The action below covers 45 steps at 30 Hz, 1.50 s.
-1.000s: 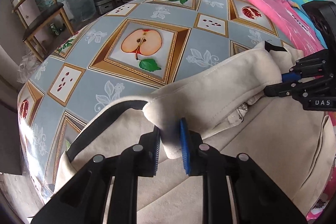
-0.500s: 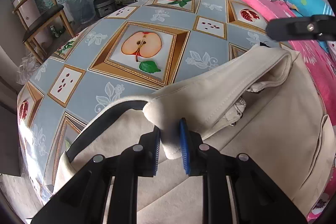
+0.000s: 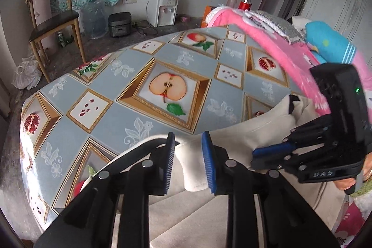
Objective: Fold large clothes
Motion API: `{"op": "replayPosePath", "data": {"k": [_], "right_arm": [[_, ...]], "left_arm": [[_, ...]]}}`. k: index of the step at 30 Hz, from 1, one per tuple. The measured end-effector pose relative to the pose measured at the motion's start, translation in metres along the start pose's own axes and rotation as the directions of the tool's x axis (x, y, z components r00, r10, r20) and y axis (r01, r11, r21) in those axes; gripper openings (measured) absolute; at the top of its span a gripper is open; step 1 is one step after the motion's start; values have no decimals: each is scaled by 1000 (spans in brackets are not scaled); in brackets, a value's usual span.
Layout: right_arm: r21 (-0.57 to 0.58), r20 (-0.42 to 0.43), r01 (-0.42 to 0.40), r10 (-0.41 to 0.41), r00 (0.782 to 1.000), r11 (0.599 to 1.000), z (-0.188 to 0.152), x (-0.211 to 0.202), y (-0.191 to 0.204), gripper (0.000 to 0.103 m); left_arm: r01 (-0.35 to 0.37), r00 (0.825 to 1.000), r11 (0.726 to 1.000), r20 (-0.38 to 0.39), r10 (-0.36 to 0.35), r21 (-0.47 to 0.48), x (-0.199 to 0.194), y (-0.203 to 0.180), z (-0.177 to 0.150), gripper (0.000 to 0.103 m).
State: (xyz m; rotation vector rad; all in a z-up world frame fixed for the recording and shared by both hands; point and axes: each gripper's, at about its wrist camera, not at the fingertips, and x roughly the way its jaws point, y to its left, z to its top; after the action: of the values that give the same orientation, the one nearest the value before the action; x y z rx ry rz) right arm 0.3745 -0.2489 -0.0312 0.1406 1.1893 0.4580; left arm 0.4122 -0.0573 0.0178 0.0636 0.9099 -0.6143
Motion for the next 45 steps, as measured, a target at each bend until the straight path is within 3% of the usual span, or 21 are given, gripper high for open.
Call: {"op": "replayPosePath", "data": {"k": [2, 5, 9, 14, 20, 29, 32, 35, 36, 37, 40, 43, 44, 45], "right_arm": [[-24, -13, 7, -8, 1000, 1000, -2, 1, 3, 14], [-50, -21, 19, -21, 1000, 999, -6, 2, 6, 14], [-60, -32, 29, -31, 999, 998, -7, 3, 8, 14], [-86, -43, 49, -53, 998, 995, -9, 2, 7, 12], [-117, -23, 113, -117, 993, 987, 10, 15, 7, 4], [-166, 32, 104, -100, 994, 981, 20, 25, -2, 0], [-104, 34, 63, -60, 998, 993, 18, 12, -8, 0], [-14, 109, 44, -42, 993, 999, 14, -27, -19, 29], [27, 143, 41, -45, 989, 999, 12, -43, -27, 46], [80, 165, 43, -56, 985, 996, 9, -56, -38, 52], [258, 115, 4, -35, 993, 966, -1, -68, -76, 52], [318, 17, -18, 13, 1000, 948, -10, -52, -97, 51], [314, 2, -15, 15, 1000, 949, -13, -46, -98, 49], [306, 2, -23, 23, 1000, 952, -15, -43, -97, 34]], "left_arm": [[75, 997, 997, -9, -75, 3, -5, -7, -1, 24], [141, 984, 988, -118, -133, 63, 8, -28, -11, 24], [137, 966, 989, -228, -121, 57, 36, -36, -28, 24], [112, 972, 991, -215, -95, 69, 45, -39, -31, 23], [40, 979, 992, -204, -15, 120, 58, -40, -21, 23], [5, 985, 993, -170, 16, 121, 64, -35, -16, 23], [-1, 984, 991, -174, 25, 135, 63, -37, -17, 23], [2, 984, 990, -177, 23, 142, 62, -36, -18, 23], [5, 984, 990, -176, 20, 140, 62, -35, -18, 23], [8, 984, 991, -175, 16, 137, 62, -35, -18, 23], [12, 985, 992, -171, 11, 130, 62, -34, -19, 23], [9, 986, 992, -168, 12, 124, 62, -35, -20, 23], [6, 986, 992, -167, 15, 123, 62, -35, -20, 23], [3, 986, 992, -166, 17, 123, 62, -36, -20, 23]]}}
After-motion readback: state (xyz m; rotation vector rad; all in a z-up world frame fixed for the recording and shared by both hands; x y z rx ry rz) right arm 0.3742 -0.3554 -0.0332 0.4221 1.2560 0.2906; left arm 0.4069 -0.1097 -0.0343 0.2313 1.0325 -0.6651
